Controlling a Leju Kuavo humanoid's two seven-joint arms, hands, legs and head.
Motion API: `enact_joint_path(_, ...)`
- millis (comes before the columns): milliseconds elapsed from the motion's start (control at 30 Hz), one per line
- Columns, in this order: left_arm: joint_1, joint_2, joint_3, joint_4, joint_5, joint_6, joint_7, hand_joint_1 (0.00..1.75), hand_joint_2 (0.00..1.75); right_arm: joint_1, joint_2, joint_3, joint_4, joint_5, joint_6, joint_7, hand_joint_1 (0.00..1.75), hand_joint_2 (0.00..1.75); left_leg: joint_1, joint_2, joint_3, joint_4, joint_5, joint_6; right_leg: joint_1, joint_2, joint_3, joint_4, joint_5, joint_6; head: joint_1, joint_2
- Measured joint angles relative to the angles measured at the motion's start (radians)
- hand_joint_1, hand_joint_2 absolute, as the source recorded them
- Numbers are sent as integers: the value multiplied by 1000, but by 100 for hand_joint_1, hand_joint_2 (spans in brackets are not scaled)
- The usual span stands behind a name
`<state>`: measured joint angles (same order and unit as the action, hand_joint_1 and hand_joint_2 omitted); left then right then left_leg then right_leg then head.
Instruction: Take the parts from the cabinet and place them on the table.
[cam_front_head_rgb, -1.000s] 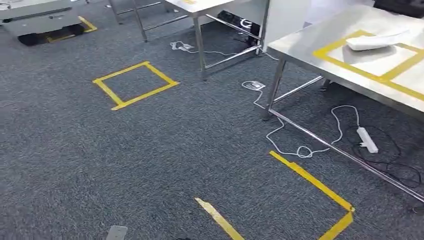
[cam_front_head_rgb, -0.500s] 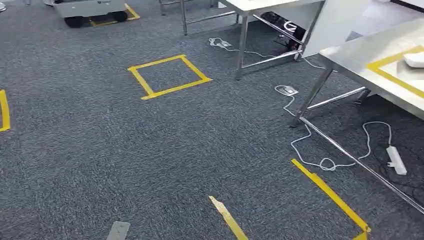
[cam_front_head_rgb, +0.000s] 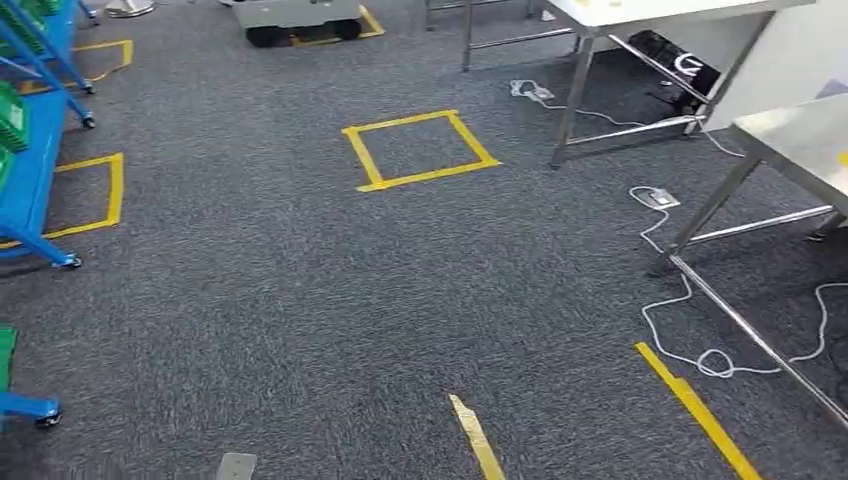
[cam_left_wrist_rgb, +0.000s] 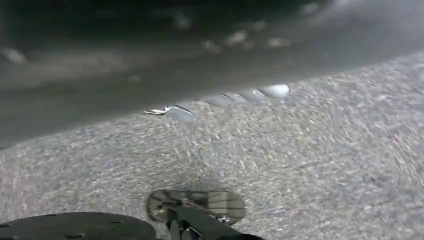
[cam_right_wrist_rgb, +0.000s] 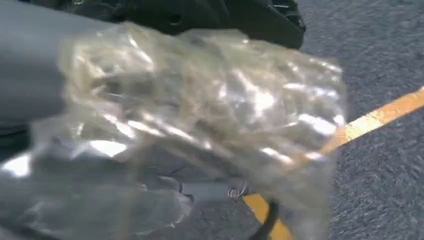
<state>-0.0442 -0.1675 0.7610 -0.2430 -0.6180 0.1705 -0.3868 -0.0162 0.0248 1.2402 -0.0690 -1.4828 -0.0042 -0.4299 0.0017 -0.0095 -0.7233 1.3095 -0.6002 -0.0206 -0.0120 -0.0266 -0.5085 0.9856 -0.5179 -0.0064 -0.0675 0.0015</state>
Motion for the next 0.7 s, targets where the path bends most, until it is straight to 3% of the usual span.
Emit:
enact_joint_path(33,4,0,2,0,0,0,-1,0,0,-1,0,0,0,0,-1,2,0,0,2,1,1,2,11,-1,1,-12,1,0,-1,1,0,0)
enact_joint_path(67,7,0,6,0,0,0,-1,0,0,-3,2,0,0,0,-3,2,0,0,3,3,24,-39,43,-1,1,-25,3,0,-3,2,0,0)
enact_joint_path(100,9,0,8,0,1,0,-1,0,0,-5,3,0,0,0,-4,2,0,0,3,10,67,-120,88,2,2,-37,7,0,-5,3,-1,0)
enact_joint_path(133,9,2,10,0,1,0,-2,0,0,-6,5,0,0,0,-4,2,0,0,0,33,125,-223,133,8,2,-48,12,0,-8,5,0,0)
enact_joint_path(167,8,2,13,0,1,0,-2,0,0,-7,5,0,0,0,-5,2,0,0,-6,82,159,-289,140,15,4,-56,16,0,-10,8,0,0)
enact_joint_path(200,4,2,15,0,1,0,-2,0,0,-7,6,0,0,0,-5,2,0,0,-20,109,167,-310,128,24,12,-67,14,4,-16,15,-1,0)
enact_joint_path(300,7,5,19,0,0,0,-2,0,0,-10,9,1,0,0,-5,5,0,0,-23,73,155,-306,128,39,10,-99,22,-4,-18,25,0,0)
enact_joint_path(333,8,6,21,0,0,2,-3,0,0,-13,11,1,0,0,-5,6,0,0,-17,56,166,-321,136,50,10,-103,25,-2,-26,35,-2,0)
enact_joint_path(367,11,5,22,0,0,7,-6,0,0,-16,11,1,0,0,-5,6,0,0,-13,50,168,-325,140,56,6,-46,15,16,-43,40,6,0)
enact_joint_path(400,10,5,23,0,-2,14,-10,0,0,-15,11,1,0,-1,-4,6,0,0,-12,39,167,-325,141,61,5,-5,-8,70,-78,40,9,0)
enact_joint_path(433,8,4,23,0,-3,22,-16,0,0,-13,11,1,0,-3,-3,6,0,0,-12,24,165,-324,143,65,3,16,-52,161,-121,41,11,0)
enact_joint_path(467,8,2,23,0,-5,26,-19,0,0,-11,11,1,0,-5,-3,6,0,0,-12,12,164,-324,143,66,3,24,-95,247,-153,42,11,0)
enact_joint_path(500,8,2,23,0,-10,27,-19,0,0,-9,10,1,0,-6,-2,5,0,0,-13,-3,164,-324,143,66,3,26,-133,314,-169,43,11,0)
enact_joint_path(533,11,1,24,0,-11,28,-19,0,0,-6,11,1,0,-6,0,4,0,0,-13,-17,165,-323,143,66,3,26,-148,329,-159,43,11,0)
enact_joint_path(567,13,0,24,0,-11,29,-19,0,0,-5,11,1,0,-6,0,3,0,0,-13,-32,167,-323,143,66,1,26,-140,296,-122,43,11,0)
enact_joint_path(633,15,-3,24,0,-11,30,-19,0,0,-5,10,1,0,-7,0,3,0,0,-11,-60,170,-320,140,62,-4,39,-74,130,-20,44,11,0)
enact_joint_path(667,15,-3,24,0,-11,30,-19,0,0,-5,10,1,0,-7,0,2,0,0,-10,-72,170,-318,138,57,-9,73,-36,44,17,44,13,0)
enact_joint_path(700,13,-3,24,0,-11,30,-19,0,0,-6,11,1,0,-7,0,2,0,0,-16,-84,166,-309,135,50,-12,105,-23,13,1,44,14,0)
